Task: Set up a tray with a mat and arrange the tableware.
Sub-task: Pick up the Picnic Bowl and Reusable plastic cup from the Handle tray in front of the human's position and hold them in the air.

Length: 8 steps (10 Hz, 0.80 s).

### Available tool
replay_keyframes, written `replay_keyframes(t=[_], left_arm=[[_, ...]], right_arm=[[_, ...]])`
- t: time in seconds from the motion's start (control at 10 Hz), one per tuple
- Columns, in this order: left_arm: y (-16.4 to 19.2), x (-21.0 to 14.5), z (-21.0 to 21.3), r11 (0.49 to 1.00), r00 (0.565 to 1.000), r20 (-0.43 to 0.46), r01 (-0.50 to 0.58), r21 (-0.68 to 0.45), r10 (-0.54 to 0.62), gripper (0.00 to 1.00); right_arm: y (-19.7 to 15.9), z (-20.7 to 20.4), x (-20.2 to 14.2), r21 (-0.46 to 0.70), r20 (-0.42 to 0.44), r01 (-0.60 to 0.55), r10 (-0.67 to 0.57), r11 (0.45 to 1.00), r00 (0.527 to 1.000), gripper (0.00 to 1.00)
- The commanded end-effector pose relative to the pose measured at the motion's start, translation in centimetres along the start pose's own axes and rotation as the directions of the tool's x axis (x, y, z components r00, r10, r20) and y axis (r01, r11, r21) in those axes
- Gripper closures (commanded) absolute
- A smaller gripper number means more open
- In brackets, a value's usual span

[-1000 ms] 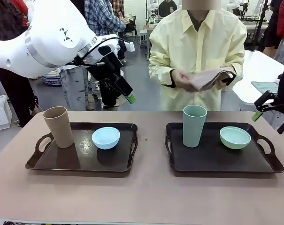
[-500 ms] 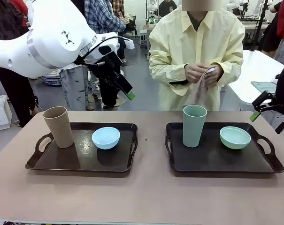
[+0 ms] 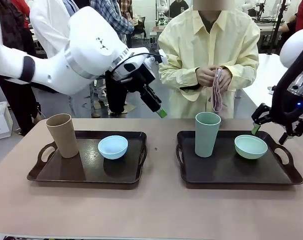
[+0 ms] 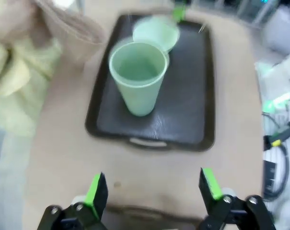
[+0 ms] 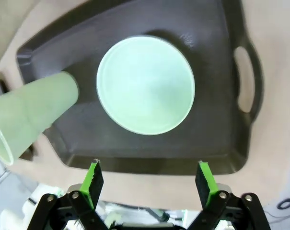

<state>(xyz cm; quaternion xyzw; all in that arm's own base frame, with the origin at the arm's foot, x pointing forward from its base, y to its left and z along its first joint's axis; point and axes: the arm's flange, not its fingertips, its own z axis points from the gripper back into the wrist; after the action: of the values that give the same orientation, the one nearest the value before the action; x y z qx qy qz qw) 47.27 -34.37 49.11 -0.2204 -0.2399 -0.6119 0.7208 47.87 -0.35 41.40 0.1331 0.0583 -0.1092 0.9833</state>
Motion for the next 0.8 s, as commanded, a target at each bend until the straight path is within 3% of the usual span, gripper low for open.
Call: replay_keyframes(t=[0.0, 0.2, 0.4, 0.5, 0.7], left_arm=[[1.4, -0.8, -1.6, 0.979, 0.976, 0.125, 0.191, -0.075, -0.181, 0.00], [1.6, -0.1, -4.0, 0.952, 0.946, 0.160, 0.297, -0.069, -0.283, 0.00], [2.4, 0.1, -5.3, 0.964, 0.965, 0.139, 0.240, -0.110, -0.224, 0.00], [1.2, 0.4, -4.6, 0.956, 0.953, 0.126, 0.287, -0.064, -0.277, 0.00], [1.2, 0.4, -4.6, 0.956, 0.953, 0.126, 0.287, -0.064, -0.277, 0.00]], right_arm=[[1.4, -0.3, 0.7, -0.130, 0.068, 0.054, -0.045, 0.990, 0.997, 0.00], [2.2, -0.8, 1.2, -0.146, 0.080, 0.048, -0.037, 0.988, 0.996, 0.00], [1.5, -0.5, 0.7, -0.118, 0.070, 0.026, -0.018, 0.993, 0.997, 0.00], [1.5, -0.5, 0.7, -0.118, 0.070, 0.026, -0.018, 0.993, 0.997, 0.00], [1.5, -0.5, 0.7, -0.118, 0.070, 0.026, -0.018, 0.993, 0.997, 0.00]])
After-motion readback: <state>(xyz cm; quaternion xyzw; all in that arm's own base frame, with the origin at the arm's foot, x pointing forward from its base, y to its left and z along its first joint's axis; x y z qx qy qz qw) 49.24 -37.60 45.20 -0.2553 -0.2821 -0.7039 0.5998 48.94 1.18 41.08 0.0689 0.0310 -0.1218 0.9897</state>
